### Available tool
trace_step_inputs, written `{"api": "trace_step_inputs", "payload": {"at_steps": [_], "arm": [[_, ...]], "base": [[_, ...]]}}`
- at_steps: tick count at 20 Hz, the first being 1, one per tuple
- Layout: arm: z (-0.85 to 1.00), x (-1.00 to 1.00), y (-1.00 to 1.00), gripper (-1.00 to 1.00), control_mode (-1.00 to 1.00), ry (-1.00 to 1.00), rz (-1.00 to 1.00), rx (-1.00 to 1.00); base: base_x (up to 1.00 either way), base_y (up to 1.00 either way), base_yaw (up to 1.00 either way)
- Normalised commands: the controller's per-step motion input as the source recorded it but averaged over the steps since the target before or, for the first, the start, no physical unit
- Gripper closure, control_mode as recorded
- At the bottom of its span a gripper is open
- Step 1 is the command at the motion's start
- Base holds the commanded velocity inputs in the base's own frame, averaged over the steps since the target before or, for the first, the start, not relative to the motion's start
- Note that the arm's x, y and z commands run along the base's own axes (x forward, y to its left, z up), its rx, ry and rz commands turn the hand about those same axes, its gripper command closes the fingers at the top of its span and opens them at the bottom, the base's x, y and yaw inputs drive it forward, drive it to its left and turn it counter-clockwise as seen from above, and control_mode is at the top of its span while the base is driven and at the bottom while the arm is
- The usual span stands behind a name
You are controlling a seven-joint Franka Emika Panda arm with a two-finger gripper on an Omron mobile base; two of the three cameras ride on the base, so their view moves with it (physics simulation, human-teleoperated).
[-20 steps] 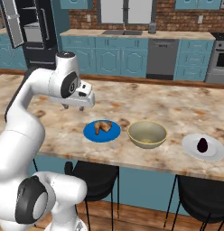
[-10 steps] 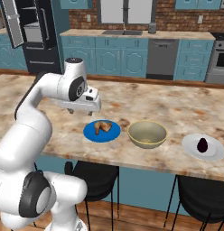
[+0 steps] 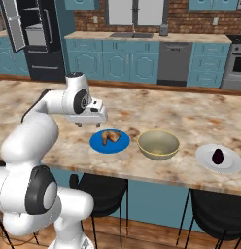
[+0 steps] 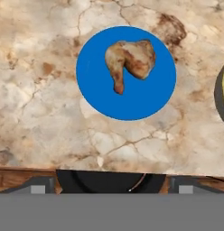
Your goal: Pick the chicken drumstick and eggplant from their plates and place them in the bowl. Then put the bowl in the fridge.
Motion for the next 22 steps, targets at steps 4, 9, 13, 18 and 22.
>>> {"api": "trace_step_inputs", "payload": {"at_steps": [4, 9, 13, 18, 22], "arm": [[-0.53, 0.34, 0.0, -1.0, -1.0, -0.02, 0.0, 0.0], [-0.54, 0.26, 0.0, -1.0, -1.0, -0.04, 0.0, 0.04], [-0.57, 0.13, -0.04, -1.0, -1.0, -0.03, -0.01, 0.04], [-0.42, 0.23, -0.03, -1.0, -1.0, 0.02, -0.06, 0.0], [-0.31, 0.29, -0.01, -1.0, -1.0, 0.02, -0.01, 0.0]], "base": [[0.0, 0.0, 0.0], [0.0, 0.0, 0.0], [0.0, 0.0, 0.0], [0.0, 0.0, 0.0], [0.0, 0.0, 0.0]]}}
